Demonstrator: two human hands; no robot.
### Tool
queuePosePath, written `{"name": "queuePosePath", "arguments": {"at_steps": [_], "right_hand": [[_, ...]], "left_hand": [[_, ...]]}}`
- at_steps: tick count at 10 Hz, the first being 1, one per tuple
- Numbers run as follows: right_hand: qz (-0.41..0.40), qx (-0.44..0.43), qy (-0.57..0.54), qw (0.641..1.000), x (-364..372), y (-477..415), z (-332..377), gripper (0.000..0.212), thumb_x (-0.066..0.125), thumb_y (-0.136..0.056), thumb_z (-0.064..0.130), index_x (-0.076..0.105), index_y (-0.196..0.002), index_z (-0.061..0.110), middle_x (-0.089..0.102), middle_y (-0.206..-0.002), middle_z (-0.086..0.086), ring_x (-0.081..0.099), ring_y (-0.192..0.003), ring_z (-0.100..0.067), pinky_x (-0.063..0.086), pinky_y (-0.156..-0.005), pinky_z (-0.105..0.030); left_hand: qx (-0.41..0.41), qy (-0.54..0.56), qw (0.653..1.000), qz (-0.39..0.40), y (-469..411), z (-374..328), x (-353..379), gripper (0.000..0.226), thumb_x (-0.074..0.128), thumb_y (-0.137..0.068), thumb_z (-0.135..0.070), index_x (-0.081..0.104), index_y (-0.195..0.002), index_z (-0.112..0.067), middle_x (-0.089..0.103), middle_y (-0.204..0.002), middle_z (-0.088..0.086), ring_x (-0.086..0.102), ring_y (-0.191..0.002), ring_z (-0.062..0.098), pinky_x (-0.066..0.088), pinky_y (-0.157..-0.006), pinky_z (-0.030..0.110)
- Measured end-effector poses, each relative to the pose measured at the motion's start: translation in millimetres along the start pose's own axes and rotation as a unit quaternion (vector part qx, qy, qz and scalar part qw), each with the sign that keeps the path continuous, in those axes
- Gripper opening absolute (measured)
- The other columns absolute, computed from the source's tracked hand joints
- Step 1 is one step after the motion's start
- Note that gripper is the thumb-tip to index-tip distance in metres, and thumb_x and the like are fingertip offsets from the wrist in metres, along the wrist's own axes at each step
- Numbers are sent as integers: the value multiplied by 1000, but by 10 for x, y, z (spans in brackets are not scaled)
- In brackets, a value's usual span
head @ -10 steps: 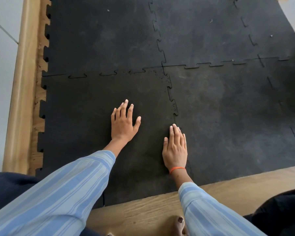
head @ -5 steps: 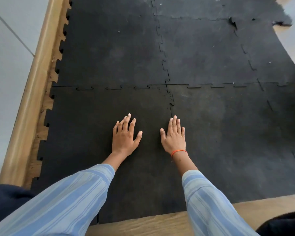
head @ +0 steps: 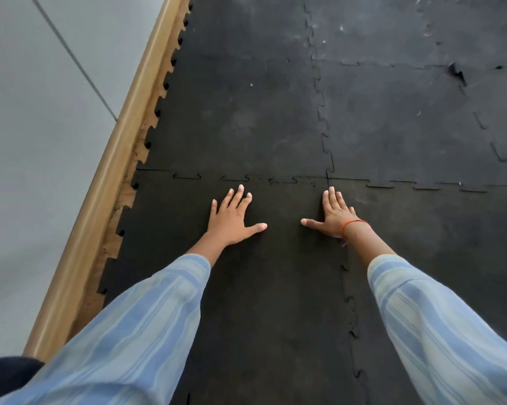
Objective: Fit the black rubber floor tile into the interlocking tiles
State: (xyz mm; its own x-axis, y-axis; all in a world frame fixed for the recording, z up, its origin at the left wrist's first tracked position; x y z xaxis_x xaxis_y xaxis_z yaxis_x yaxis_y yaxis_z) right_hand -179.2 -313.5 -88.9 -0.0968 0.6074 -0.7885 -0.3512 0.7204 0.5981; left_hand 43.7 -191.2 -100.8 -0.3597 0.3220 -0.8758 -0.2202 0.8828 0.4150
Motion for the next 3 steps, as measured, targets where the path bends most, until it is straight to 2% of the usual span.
{"name": "queuePosePath", "arguments": {"at_steps": [1, 2, 3], "right_hand": [[66, 42, 77, 994, -197, 0, 91, 111, 55, -81, 66, -12, -151, 12, -21, -159, -1, -11, -148, -21, 7, -120, -51], [92, 42, 152, 983, -345, 155, 262, 94, 57, -87, 53, 2, -153, 16, 1, -162, -5, 12, -148, -26, 17, -118, -54], [112, 27, 72, 991, -509, 447, 480, 73, 50, -94, 38, 12, -151, 14, 42, -147, -10, 65, -82, -19, 47, -95, -40]], "left_hand": [[-8, -4, 994, 108, -31, -63, -302, 93, 58, -84, -59, 8, -153, -23, -11, -162, -2, -3, -149, 23, 14, -117, 54], [-35, 1, 979, 200, 62, -180, -664, 79, 60, -88, -48, 20, -152, -23, 13, -161, 2, 23, -144, 28, 28, -113, 49], [-27, -10, 976, 214, 372, -453, -876, 49, 53, -94, -40, 47, -137, -17, 47, -143, 7, 46, -128, 28, 40, -105, 44]]}}
Point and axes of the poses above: each hand's wrist, its own y-axis away from the middle knuckle, its own x-axis out of the palm, z = x × y, the point moved 4 cm from there along -y, towards the middle knuckle
